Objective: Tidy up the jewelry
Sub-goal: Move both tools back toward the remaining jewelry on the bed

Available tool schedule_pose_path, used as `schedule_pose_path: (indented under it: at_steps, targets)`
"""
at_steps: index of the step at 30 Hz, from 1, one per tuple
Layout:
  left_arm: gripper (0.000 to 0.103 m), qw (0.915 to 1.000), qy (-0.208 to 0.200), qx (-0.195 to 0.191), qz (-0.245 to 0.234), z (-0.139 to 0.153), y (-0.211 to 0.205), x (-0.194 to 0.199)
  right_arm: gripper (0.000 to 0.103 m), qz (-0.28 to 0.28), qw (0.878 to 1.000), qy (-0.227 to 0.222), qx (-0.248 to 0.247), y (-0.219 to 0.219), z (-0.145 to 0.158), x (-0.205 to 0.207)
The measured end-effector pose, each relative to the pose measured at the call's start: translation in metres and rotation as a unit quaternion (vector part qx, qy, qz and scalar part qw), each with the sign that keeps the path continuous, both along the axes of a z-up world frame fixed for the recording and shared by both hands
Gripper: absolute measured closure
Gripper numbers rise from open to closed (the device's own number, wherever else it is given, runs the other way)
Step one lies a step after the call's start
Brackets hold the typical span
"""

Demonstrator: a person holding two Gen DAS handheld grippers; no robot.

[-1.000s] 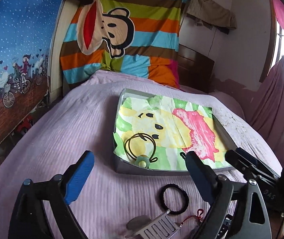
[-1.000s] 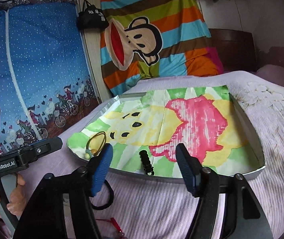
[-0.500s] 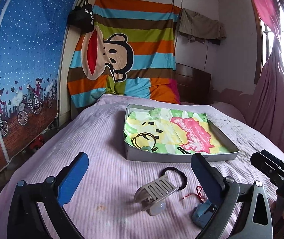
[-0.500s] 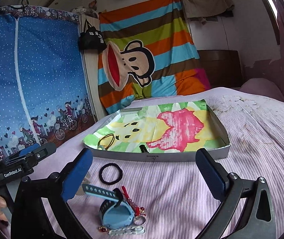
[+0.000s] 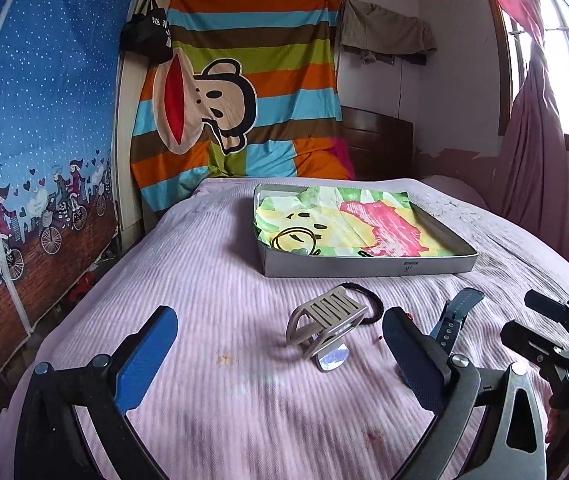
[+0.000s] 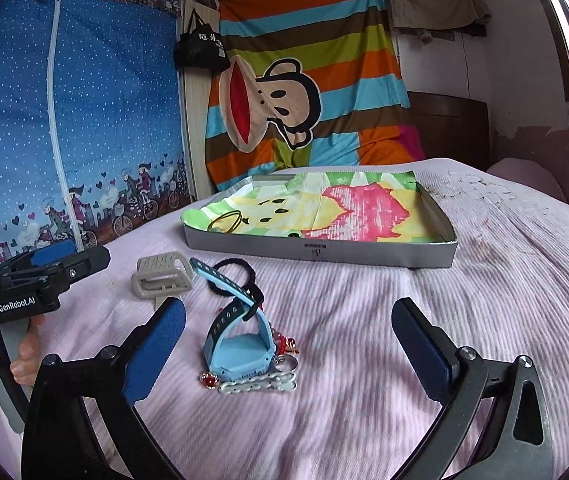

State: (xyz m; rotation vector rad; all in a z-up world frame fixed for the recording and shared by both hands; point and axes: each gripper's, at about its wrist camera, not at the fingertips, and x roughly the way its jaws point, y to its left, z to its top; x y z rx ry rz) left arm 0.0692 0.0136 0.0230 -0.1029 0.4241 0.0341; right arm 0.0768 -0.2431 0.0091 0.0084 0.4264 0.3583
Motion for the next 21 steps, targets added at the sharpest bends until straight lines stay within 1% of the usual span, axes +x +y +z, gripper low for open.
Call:
schedule_pose_path:
  at_steps: [7,13,17,21]
  targets:
    - [0.000,0.9977,0.067,-0.004,-0.012,-0.017,0.003,0.016,0.002,0.011,0.999,0.030,-0.020,0.006,-0.013,0.006]
    - [0.000,0.9927,0.118,-0.018,-0.018,-0.030,0.008,0.030,0.002,0.021,0.996,0.084,-0.030,0.011,-0.029,0.026]
    - [0.000,0.9901,0.135,-0.015,-0.035,-0.034,0.006,0.038,0.002,0.039,0.992,0.118,-0.023,0.013,-0.039,0.038]
    - [0.000,0.9873,0.148,-0.014,-0.056,-0.036,0.001,0.047,0.002,0.057,0.989,0.139,-0.013,0.017,-0.047,0.047]
